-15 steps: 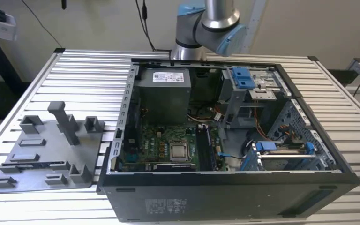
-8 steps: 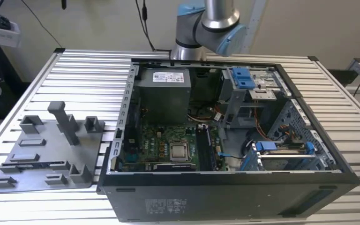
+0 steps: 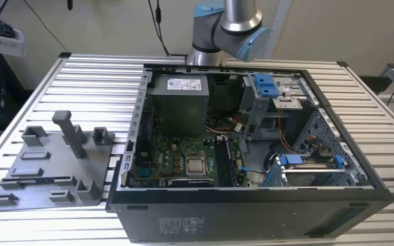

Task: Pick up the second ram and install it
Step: 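Pick up the second ram and move it above second insertion slot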

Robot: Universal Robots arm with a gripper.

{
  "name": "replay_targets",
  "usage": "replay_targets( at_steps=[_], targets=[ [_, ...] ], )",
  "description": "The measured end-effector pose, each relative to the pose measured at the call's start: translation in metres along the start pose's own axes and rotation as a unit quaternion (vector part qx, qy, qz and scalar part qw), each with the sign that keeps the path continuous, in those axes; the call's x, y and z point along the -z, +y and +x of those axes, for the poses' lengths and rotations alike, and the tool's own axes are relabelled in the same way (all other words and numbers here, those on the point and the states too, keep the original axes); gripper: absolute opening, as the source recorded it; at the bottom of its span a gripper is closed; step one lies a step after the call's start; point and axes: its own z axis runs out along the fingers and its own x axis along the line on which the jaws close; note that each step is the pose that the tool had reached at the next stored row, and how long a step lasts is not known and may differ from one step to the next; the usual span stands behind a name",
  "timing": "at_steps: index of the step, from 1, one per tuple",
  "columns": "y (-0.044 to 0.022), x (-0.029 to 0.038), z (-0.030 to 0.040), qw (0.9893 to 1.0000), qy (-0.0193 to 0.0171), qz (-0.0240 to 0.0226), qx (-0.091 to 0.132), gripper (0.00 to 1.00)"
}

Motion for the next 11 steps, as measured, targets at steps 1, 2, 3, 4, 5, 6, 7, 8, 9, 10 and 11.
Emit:
replay_targets(
  at_steps=[1, 2, 3, 4, 5, 6, 7, 8, 9, 10, 11],
  targets=[
    [-0.0002, -0.0009, 0.0001, 1.0, 0.0, 0.0, 0.001, 0.42],
    [-0.0005, -0.0018, 0.0002, 1.0, 0.0001, -0.0002, 0.003, 0.42],
    [-0.0007, -0.0027, 0.0004, 1.0, 0.0001, -0.0002, 0.004, 0.42],
    [-0.0009, -0.0039, 0.0005, 1.0, 0.0001, -0.0002, 0.005, 0.42],
    [-0.0011, -0.005, 0.0005, 1.0, 0.0001, -0.0002, 0.005, 0.42],
    [-0.0011, -0.0063, 0.0006, 1.0, 0.0001, -0.0002, 0.006, 0.42],
    [-0.0012, -0.0077, 0.0007, 1.0, 0.0001, -0.0002, 0.006, 0.42],
    [-0.0012, -0.0093, 0.0008, 1.0, 0.0001, -0.0003, 0.006, 0.42],
    [-0.0013, -0.011, 0.0009, 1.0, 0.0001, -0.0002, 0.006, 0.42],
    [-0.0013, -0.0126, 0.0009, 1.0, 0.0001, -0.0002, 0.007, 0.42],
    [-0.0013, -0.014, 0.001, 1.0, 0.0001, -0.0003, 0.007, 0.42]
  ],
)
